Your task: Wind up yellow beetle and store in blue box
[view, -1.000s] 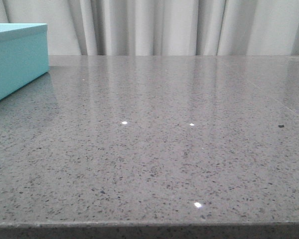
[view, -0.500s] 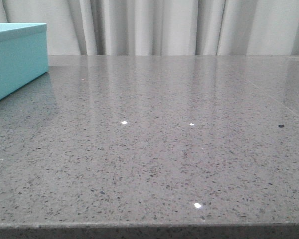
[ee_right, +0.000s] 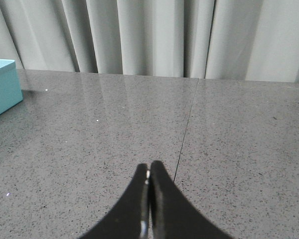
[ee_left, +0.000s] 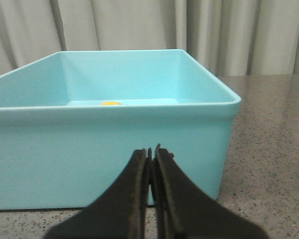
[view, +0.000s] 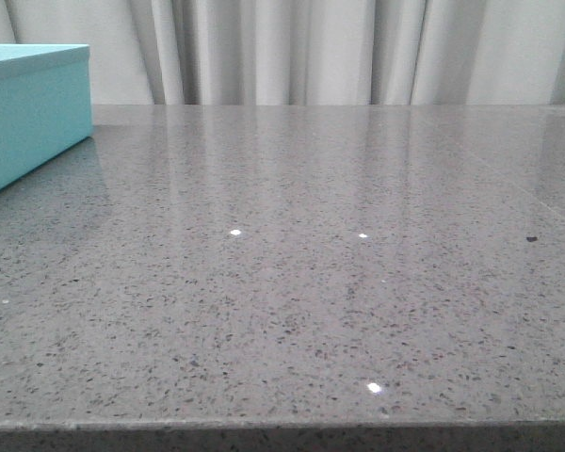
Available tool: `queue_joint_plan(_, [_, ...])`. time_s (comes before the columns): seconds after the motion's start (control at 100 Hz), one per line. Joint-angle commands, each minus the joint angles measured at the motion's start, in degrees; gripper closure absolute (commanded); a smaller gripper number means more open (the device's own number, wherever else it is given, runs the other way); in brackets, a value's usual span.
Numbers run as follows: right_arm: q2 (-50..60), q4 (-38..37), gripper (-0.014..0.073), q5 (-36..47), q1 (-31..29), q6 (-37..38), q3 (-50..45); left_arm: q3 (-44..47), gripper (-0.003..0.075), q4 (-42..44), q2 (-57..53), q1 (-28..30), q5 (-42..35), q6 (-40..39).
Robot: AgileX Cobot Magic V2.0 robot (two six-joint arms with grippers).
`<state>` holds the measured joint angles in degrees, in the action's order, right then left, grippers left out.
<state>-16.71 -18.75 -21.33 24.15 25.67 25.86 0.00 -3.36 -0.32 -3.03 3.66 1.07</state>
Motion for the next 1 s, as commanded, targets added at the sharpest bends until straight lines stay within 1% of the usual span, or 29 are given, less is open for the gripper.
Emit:
queue_joint_plan(0.0, [-0.5,-1.2,0.0659,4.3,-0.1,-0.5,1.5,1.2,0.0738,-0.1,-1.9,0.0,-4.7,-0.5])
queue_joint_plan(0.87, [-0.5,-1.3,0.0659,4.4,-0.1,-0.5,1.5,1.2,0.0738,-0.1,-1.9,0.0,-4.7,-0.5])
queue_joint_plan(0.99, [-0.4,-1.4,0.0659,5.4,-1.1,-0.5,0.6,1.2,0.0738,-0.1,-1.9,0.0,-4.7,-0.5])
